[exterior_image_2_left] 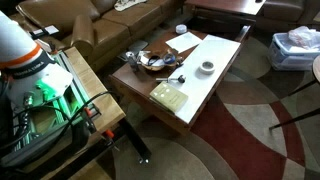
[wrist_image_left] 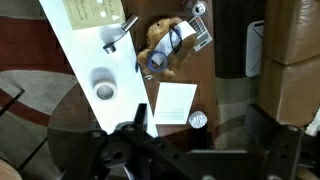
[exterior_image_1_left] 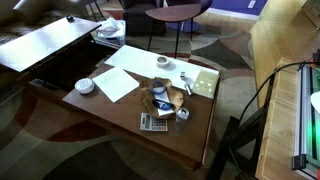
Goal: Put the blue tape next to the book
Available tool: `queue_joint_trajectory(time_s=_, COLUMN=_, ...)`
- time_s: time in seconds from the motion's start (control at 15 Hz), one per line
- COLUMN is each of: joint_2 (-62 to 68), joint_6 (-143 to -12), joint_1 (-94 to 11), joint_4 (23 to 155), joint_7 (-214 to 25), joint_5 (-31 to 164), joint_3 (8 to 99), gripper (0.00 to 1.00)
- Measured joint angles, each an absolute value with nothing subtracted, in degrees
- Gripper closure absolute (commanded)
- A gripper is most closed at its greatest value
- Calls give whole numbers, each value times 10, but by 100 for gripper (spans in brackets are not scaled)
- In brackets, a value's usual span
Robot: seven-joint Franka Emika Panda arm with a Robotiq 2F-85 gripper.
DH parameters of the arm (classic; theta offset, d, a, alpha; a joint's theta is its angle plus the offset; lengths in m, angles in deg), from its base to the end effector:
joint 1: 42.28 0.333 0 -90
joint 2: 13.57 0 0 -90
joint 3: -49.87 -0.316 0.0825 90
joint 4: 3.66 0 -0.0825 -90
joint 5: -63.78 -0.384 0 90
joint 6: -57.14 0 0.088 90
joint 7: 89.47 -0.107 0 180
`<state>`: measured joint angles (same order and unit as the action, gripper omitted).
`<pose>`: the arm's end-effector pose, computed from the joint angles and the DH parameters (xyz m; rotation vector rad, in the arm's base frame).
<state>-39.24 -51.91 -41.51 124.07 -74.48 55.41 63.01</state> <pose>0.4228 -0.0946 0.5548 -2.9239 -0.0321 -0.2364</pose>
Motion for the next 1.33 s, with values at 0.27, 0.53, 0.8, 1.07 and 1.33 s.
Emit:
queue_joint_trajectory(time_s=0.27, joint_2=-392, joint_6=-519, joint_1=-415, joint_4=1241, joint_7=-745, joint_5=554, joint_3=630, gripper=0)
queue_joint_trajectory(time_s=0.53, joint_2=-392, joint_6=-519, joint_1=-415, joint_4=1241, joint_7=-745, joint_5=554, joint_3=630, gripper=0)
queue_joint_trajectory(time_s=0.8, joint_2=-392, joint_6=-519, joint_1=-415, joint_4=1241, joint_7=-745, joint_5=554, joint_3=630, gripper=0)
queue_joint_trajectory(time_s=1.07, joint_2=-387, joint_6=-535, joint_1=-418, joint_4=1243, joint_7=-748, joint_5=552, joint_3=620, gripper=0)
queue_joint_trajectory(time_s=1.33, joint_2=-334, joint_6=-610, joint_1=-414, joint_4=1258, joint_7=-751, joint_5=519, joint_3=594, gripper=0)
